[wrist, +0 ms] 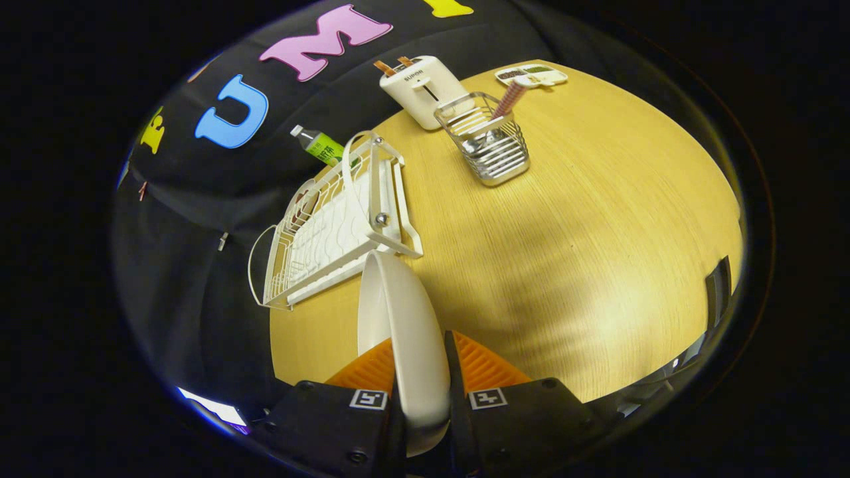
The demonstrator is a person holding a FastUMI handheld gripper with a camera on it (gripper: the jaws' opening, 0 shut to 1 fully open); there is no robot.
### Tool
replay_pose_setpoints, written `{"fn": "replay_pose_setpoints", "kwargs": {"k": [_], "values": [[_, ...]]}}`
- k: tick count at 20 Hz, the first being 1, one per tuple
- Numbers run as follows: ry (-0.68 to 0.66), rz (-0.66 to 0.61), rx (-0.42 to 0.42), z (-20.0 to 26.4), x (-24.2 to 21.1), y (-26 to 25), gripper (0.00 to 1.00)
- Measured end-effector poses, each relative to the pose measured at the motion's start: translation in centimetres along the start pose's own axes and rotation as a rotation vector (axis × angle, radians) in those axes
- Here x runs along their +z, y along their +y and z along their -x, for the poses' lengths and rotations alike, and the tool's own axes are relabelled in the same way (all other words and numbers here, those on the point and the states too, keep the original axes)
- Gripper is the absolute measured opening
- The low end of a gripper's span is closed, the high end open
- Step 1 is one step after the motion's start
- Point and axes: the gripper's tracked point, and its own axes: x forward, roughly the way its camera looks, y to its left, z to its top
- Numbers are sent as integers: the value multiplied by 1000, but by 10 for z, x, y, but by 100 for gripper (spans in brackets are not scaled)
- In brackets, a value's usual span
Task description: Take the plate from the dish rack, then take the spoon from the basket and place it into the plate.
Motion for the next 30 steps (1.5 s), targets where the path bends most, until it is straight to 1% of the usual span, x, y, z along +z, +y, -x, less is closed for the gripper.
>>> {"fn": "replay_pose_setpoints", "kwargs": {"k": [2,4,5,6,7,8,11,12,13,14,15,17,18,19,22,25,28,29,30], "values": [[2,4,-20,-6,-3,-7,30],[-12,-1,-27,-7,3,-6,31],[-19,7,-50,-11,7,-10,31],[-29,20,-92,-13,11,-18,33],[-39,29,-126,-10,16,-24,39],[-46,27,-143,-10,16,-26,40],[-68,0,-146,-8,26,-27,46],[-74,0,-148,-7,29,-28,46],[-85,9,-153,-4,34,-29,49],[-108,22,-161,1,40,-30,49],[-138,36,-163,7,49,-30,51],[-202,74,-154,21,68,-23,54],[-234,99,-146,30,77,-19,56],[-269,134,-145,40,88,-14,60],[-375,288,-151,70,125,2,68],[-455,466,-172,92,163,19,82],[-500,603,-208,100,196,22,90],[-503,632,-222,99,206,20,92],[-494,646,-228,97,213,17,93]]}}
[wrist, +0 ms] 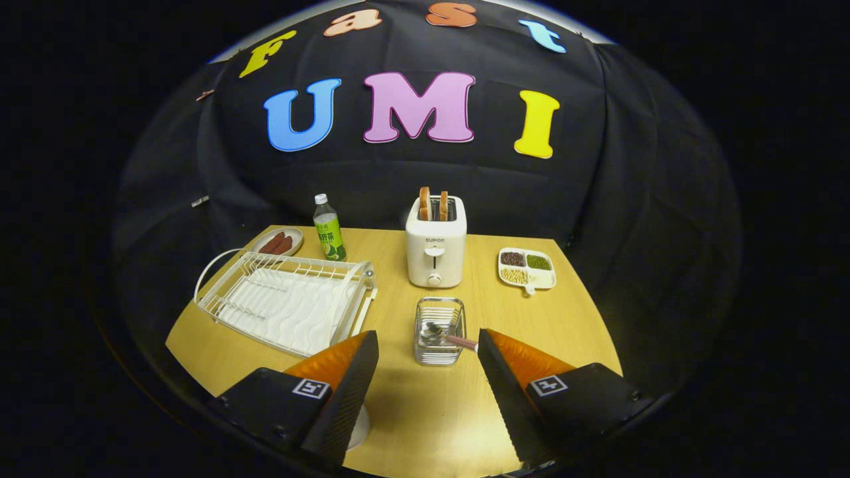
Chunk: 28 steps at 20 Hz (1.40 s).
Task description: Take the plate from the dish rack, then take the spoon from the basket and place it into the plate.
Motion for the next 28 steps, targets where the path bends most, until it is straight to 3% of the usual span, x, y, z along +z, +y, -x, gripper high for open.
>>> {"fn": "replay_pose_setpoints", "kwargs": {"k": [5,8,10,13,18,22,28], "values": [[115,28,10,-46,-23,-24,97],[177,40,24,-68,-44,-31,87],[211,47,9,-79,-58,-38,71],[238,-5,21,-83,-65,-35,30],[255,-34,113,-74,-63,-11,18],[250,-33,84,-72,-59,-9,11],[197,-105,30,-46,-40,-27,11]]}}
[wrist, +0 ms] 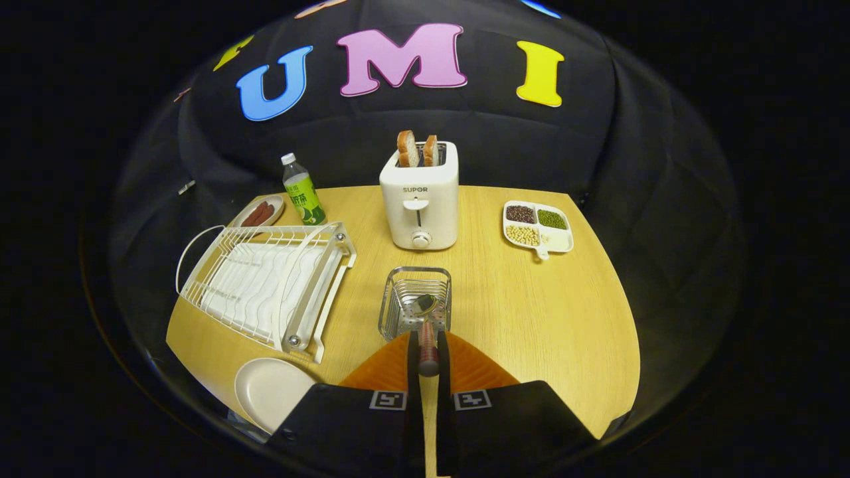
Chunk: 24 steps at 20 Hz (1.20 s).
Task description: Take the plate from the dish rack, then take the spoon from the basket and place it into the plate.
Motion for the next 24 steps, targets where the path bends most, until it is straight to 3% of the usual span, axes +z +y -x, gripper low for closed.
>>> {"fn": "replay_pose_setpoints", "kwargs": {"k": [7,13,17,21,24], "values": [[-141,-97,88,90,29,23,11],[-149,-66,244,154,9,87,11],[-72,-4,323,154,-41,135,11],[53,-12,347,124,-104,165,11],[105,-14,340,102,-128,176,11]]}}
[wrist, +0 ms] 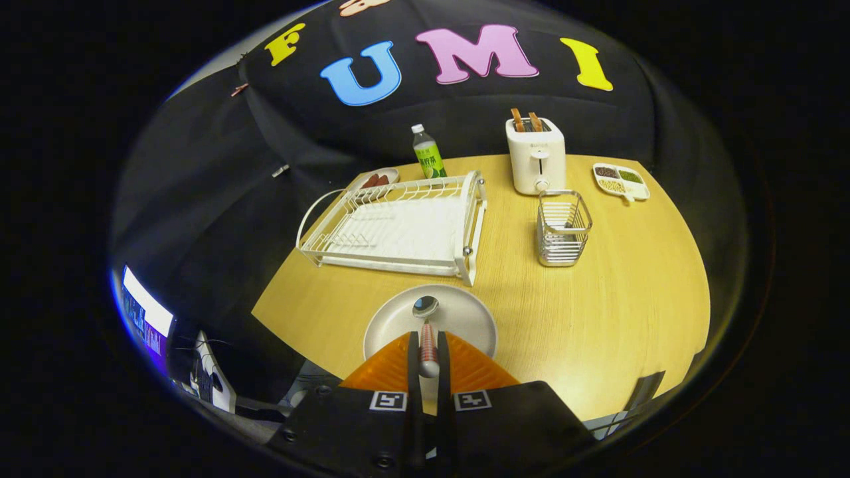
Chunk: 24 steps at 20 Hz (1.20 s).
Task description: Take the plate from the dish rack, then take the spoon from the basket and place it into the plate.
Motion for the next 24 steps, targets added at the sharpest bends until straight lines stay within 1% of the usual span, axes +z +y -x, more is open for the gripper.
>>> {"fn": "replay_pose_setpoints", "kwargs": {"k": [3,7,10,11,14,15,18,20,21,23,24], "values": [[20,-11,24,-16,-5,10,11],[58,22,20,-30,-13,13,11],[82,16,25,-34,-22,16,11],[92,17,25,-35,-26,15,13],[120,28,7,-39,-37,10,13],[134,38,-3,-39,-42,7,15],[160,71,-35,-43,-53,0,16],[163,79,-58,-42,-55,-5,18],[165,74,-63,-44,-56,-7,22],[170,64,-67,-48,-57,-9,36],[171,63,-70,-47,-55,-10,41]]}}
